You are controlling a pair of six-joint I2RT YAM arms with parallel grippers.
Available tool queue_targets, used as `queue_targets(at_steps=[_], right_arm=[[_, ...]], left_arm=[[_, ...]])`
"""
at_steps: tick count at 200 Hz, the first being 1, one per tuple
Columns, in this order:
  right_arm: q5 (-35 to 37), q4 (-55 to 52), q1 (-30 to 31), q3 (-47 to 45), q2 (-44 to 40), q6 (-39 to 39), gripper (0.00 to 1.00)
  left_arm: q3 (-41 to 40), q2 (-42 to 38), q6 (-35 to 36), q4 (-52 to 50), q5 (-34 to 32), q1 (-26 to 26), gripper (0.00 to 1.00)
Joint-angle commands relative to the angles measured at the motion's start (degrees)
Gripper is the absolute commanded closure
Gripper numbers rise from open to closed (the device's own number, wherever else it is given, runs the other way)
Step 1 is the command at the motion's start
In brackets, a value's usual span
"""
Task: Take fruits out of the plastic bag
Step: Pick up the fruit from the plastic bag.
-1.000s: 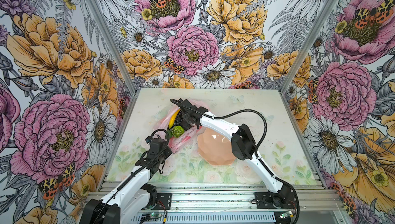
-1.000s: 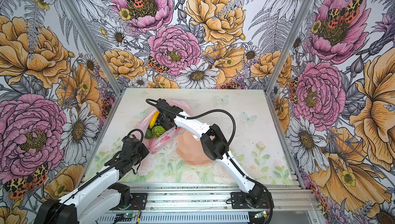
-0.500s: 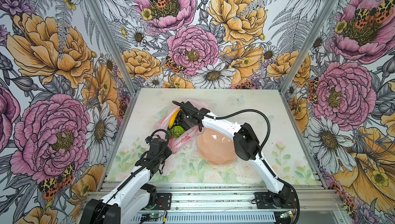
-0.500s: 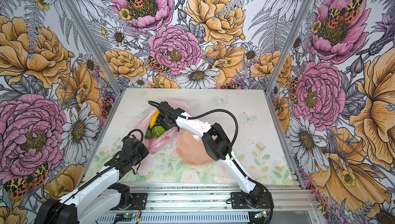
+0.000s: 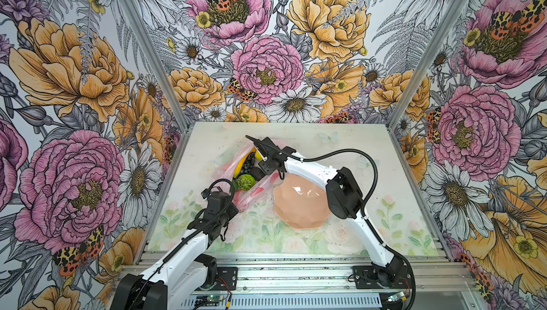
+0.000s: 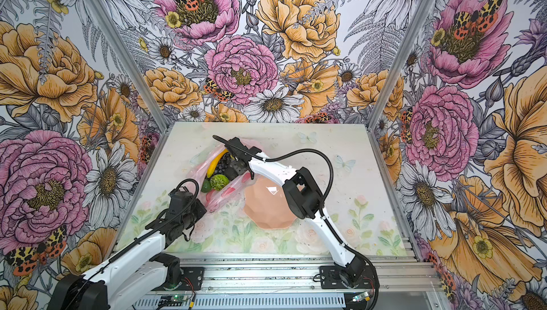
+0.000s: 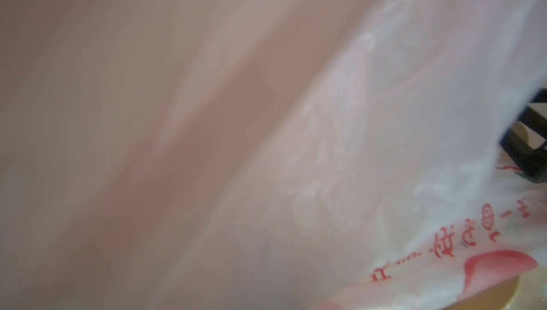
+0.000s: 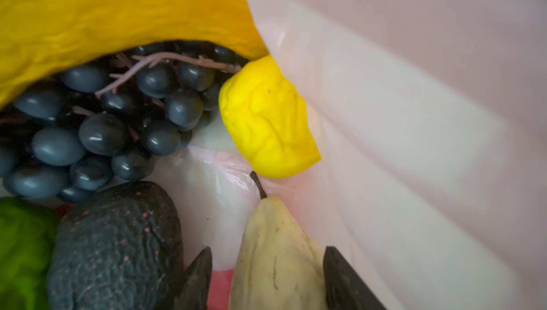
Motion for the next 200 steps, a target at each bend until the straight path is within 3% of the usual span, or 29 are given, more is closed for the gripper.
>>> queue_targets(at_steps=[1, 43, 83, 152, 200], right_arm=[[-3.7, -6.7, -0.4, -2.8, -0.7, 3.4, 0.33], [-8.9, -7.2, -0.4, -5.2, -1.5, 5.9, 0.31], [-10.2, -7.0, -0.6, -5.0, -0.7, 7.2, 0.44], [-9.7, -4.7, -0.2, -2.9, -4.1, 7.2, 0.61], [-8.7, 6.2, 0.9, -13.5, -13.8, 6.6, 0.63]], left_arm=[[-0.5, 0.1, 0.1, 0.5, 0.0, 0.7, 1.0], [1.0, 1.8, 1.7, 1.5, -1.1, -1.7, 1.0], [6.2, 9.2, 5.2, 0.9, -3.6, -6.7, 1.0], [7.5, 13.3, 5.5, 2.8, -2.9, -6.6, 1.0], [8.2, 15.8, 5.4, 4.5, 0.0, -3.8, 1.0]])
